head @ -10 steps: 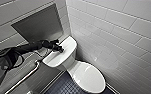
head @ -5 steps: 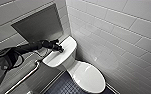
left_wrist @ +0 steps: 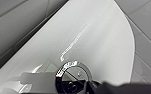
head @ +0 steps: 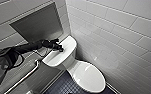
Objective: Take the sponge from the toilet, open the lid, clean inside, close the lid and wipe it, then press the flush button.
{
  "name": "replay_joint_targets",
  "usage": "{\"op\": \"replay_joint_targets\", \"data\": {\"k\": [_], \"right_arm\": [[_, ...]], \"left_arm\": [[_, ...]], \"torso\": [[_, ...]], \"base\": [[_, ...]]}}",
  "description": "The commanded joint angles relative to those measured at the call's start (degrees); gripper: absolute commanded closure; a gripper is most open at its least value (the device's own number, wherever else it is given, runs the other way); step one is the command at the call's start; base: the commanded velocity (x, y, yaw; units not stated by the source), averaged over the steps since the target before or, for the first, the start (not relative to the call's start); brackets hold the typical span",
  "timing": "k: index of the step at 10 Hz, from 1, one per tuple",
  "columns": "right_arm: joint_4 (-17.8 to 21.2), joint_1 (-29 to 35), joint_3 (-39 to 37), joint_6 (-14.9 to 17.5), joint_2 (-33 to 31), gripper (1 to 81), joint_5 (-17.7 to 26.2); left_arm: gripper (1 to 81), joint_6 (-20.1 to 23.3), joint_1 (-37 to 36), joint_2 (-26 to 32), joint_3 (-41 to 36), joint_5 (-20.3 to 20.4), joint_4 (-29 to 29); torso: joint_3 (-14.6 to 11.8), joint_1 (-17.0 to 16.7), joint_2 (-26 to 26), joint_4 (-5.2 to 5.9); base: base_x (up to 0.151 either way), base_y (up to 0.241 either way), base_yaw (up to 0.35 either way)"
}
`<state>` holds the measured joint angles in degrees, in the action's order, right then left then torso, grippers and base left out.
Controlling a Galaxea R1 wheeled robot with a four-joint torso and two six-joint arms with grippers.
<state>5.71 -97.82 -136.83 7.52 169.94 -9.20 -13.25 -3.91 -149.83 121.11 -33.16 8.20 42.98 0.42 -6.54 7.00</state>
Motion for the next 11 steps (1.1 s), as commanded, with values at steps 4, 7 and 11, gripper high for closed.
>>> {"op": "replay_joint_targets", "data": {"k": [4, 7, 11], "right_arm": [[-1.05, -4.8, 1.05, 0.39, 0.78, 81.1, 4.37], [-1.75, -4.8, 1.31, 0.39, 0.87, 81.1, 4.37], [-2.19, -4.8, 1.4, 0.39, 1.04, 81.1, 4.37]], "left_arm": [[81.1, 2.7, -11.34, 6.64, 6.59, 4.33, -5.04], [81.1, 2.7, -8.97, 7.53, 6.77, 4.51, -5.04], [81.1, 2.88, -2.72, 6.56, 6.68, 7.49, -5.04]], "torso": [[0.09, -0.02, 0.0, 0.0], [0.09, -0.02, 0.0, 0.0], [0.09, -0.05, 0.0, 0.0]], "base": [[0.0, 0.0, 0.0], [0.0, 0.0, 0.0], [0.0, 0.0, 0.0]]}}
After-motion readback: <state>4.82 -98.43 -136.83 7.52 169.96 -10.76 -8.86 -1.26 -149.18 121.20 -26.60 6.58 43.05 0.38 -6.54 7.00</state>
